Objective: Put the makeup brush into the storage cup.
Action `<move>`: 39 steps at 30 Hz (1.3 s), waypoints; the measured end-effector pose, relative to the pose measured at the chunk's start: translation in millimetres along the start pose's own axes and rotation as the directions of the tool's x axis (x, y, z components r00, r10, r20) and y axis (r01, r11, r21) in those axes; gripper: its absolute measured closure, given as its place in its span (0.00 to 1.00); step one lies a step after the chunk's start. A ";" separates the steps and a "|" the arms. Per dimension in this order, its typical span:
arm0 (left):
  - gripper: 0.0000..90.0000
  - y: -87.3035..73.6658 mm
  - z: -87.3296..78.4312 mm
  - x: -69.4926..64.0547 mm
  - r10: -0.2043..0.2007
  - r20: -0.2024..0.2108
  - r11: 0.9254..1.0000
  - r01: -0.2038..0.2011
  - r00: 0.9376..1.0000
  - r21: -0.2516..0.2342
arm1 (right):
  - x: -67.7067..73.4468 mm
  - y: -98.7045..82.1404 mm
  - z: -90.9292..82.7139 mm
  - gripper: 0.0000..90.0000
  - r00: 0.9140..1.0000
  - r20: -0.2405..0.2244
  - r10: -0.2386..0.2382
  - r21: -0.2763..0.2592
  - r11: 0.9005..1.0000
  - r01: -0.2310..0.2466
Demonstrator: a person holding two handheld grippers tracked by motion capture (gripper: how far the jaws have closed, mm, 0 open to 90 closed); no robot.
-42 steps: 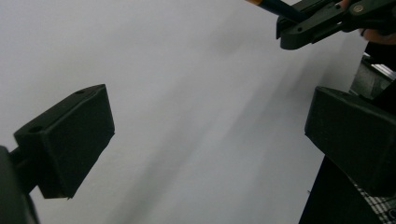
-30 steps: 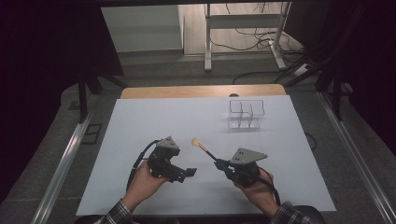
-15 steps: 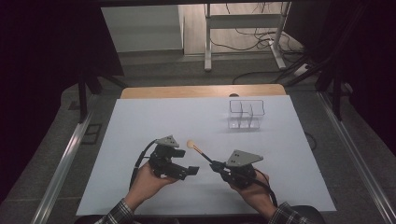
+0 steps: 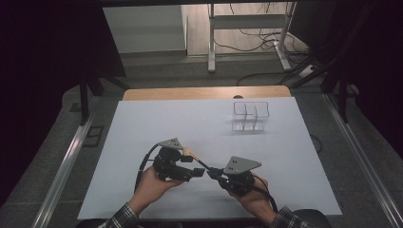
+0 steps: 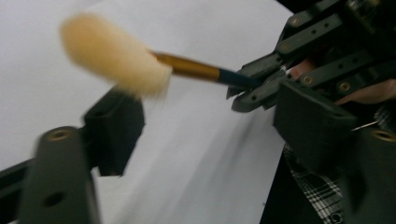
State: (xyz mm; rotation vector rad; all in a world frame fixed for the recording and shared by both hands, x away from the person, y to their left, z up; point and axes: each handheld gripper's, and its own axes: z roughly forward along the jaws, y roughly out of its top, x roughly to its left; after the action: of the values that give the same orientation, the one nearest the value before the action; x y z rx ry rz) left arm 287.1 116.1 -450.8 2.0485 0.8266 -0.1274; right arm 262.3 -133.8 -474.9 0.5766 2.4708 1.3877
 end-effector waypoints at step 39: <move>0.92 -2.0 -6.3 3.4 -0.011 0.065 1.000 0.012 0.998 -0.008 | -5.2 0.0 17.8 0.16 0.987 -0.089 0.131 0.128 0.985 -0.119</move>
State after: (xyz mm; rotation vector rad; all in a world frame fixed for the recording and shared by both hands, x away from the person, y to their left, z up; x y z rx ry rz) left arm 287.2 123.4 -449.8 2.0211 0.7971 -0.1959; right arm 274.0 -122.7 -483.9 0.7189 2.6533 1.3454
